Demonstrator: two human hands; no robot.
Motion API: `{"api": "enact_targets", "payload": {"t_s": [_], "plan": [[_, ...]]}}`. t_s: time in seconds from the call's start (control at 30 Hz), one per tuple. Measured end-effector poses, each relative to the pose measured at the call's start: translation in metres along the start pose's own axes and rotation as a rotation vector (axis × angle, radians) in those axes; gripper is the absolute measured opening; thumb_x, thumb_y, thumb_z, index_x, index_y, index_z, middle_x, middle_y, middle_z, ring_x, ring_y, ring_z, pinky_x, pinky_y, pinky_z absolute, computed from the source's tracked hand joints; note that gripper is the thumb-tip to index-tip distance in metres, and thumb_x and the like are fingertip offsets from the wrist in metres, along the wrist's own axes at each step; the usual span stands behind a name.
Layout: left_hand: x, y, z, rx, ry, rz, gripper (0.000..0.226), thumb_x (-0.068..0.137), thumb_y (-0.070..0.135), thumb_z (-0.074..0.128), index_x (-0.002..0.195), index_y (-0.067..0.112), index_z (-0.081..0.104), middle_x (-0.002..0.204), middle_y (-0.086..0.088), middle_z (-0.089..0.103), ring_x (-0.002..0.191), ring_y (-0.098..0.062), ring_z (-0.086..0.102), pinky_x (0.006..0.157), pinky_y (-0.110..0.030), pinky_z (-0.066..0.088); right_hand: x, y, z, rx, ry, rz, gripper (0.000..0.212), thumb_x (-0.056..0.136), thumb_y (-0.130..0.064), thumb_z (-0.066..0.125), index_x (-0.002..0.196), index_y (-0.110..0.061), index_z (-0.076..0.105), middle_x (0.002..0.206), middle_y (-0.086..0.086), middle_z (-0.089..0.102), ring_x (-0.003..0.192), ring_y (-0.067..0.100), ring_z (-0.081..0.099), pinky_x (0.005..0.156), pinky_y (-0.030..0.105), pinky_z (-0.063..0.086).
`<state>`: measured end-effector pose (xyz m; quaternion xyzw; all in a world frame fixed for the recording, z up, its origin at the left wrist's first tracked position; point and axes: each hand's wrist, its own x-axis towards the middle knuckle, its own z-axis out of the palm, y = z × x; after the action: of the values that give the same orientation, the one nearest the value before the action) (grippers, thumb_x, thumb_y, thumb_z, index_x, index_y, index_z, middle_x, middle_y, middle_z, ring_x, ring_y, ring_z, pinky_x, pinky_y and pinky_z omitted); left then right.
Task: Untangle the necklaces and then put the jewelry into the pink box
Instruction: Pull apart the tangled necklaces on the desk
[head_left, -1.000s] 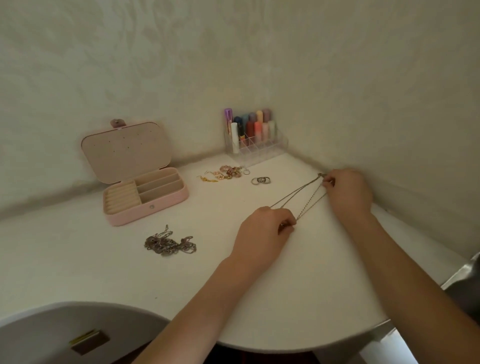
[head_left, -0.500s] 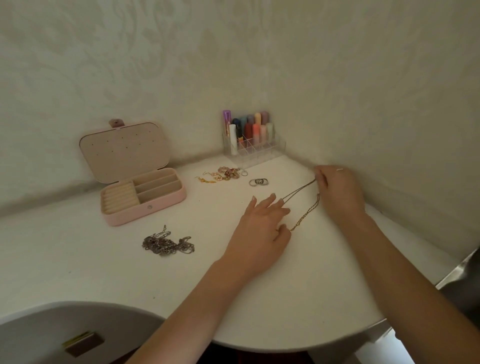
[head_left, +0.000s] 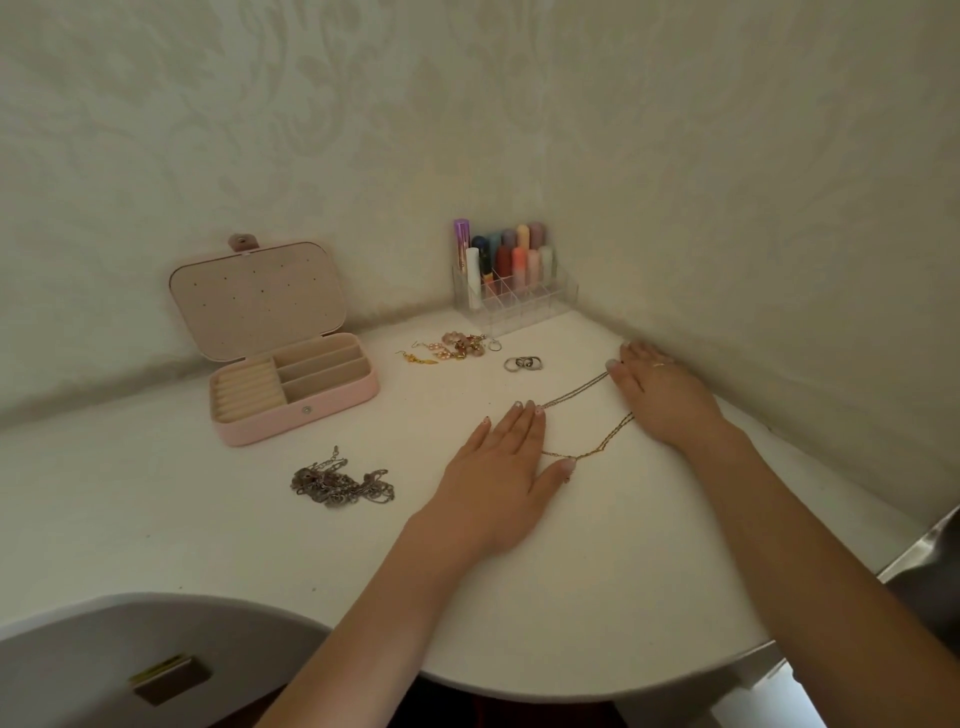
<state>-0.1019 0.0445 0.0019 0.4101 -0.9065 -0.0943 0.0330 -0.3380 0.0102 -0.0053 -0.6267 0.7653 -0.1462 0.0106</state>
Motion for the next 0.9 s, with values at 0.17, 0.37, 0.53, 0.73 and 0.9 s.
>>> {"api": "enact_targets", "payload": {"t_s": [0.17, 0.37, 0.53, 0.73, 0.9], "plan": [[-0.001, 0.000, -0.002, 0.043, 0.030, -0.026, 0.078, 0.088, 0.062, -0.002, 0.151, 0.016, -0.011, 0.159, 0.005, -0.015, 0.144, -0.005, -0.018, 0.118, -0.030, -0.012, -0.006, -0.004, -0.001, -0.011, 0.130, -0.095, 0.054, 0.102, -0.037, 0.022, 0.147, -0.008, 0.029, 0.156, 0.006, 0.026, 0.147, 0.018, 0.011, 0.116, 0.035, 0.009], [-0.026, -0.022, -0.021, 0.008, 0.225, -0.065, 0.060, 0.101, 0.039, 0.014, 0.151, 0.009, -0.001, 0.160, -0.008, -0.002, 0.147, -0.014, -0.008, 0.116, -0.024, -0.009, -0.029, -0.060, -0.012, 0.127, 0.149, -0.378, 0.064, 0.097, -0.053, 0.014, 0.147, -0.017, 0.033, 0.154, -0.002, 0.031, 0.146, 0.011, 0.010, 0.119, 0.035, 0.002], [-0.075, -0.080, -0.051, -0.033, 0.185, -0.210, 0.052, 0.093, 0.013, 0.049, 0.143, 0.022, 0.040, 0.151, 0.006, 0.033, 0.141, -0.010, 0.021, 0.113, -0.023, 0.017, -0.044, -0.135, -0.020, 0.346, -0.181, -0.549, 0.044, 0.092, -0.047, 0.053, 0.131, -0.029, 0.053, 0.136, -0.009, 0.053, 0.128, 0.007, 0.042, 0.111, 0.032, 0.029], [-0.105, -0.113, -0.055, -0.155, 0.222, -0.251, 0.021, 0.084, 0.026, 0.065, 0.105, 0.023, 0.070, 0.101, 0.005, 0.066, 0.097, -0.012, 0.059, 0.086, -0.025, 0.045, -0.036, -0.215, -0.001, 0.303, -0.457, -0.659, 0.042, 0.073, -0.046, 0.076, 0.104, -0.027, 0.057, 0.102, -0.007, 0.055, 0.091, 0.011, 0.051, 0.078, 0.028, 0.045], [-0.108, -0.128, -0.042, -0.347, 0.449, -0.326, 0.003, 0.082, 0.024, 0.071, 0.080, 0.025, 0.068, 0.080, 0.012, 0.066, 0.077, -0.002, 0.059, 0.074, -0.021, 0.048, -0.028, -0.228, 0.011, 0.469, -0.503, -0.672, 0.012, 0.084, -0.029, 0.070, 0.083, -0.021, 0.062, 0.074, -0.012, 0.059, 0.061, -0.004, 0.049, 0.058, 0.010, 0.037]]}}
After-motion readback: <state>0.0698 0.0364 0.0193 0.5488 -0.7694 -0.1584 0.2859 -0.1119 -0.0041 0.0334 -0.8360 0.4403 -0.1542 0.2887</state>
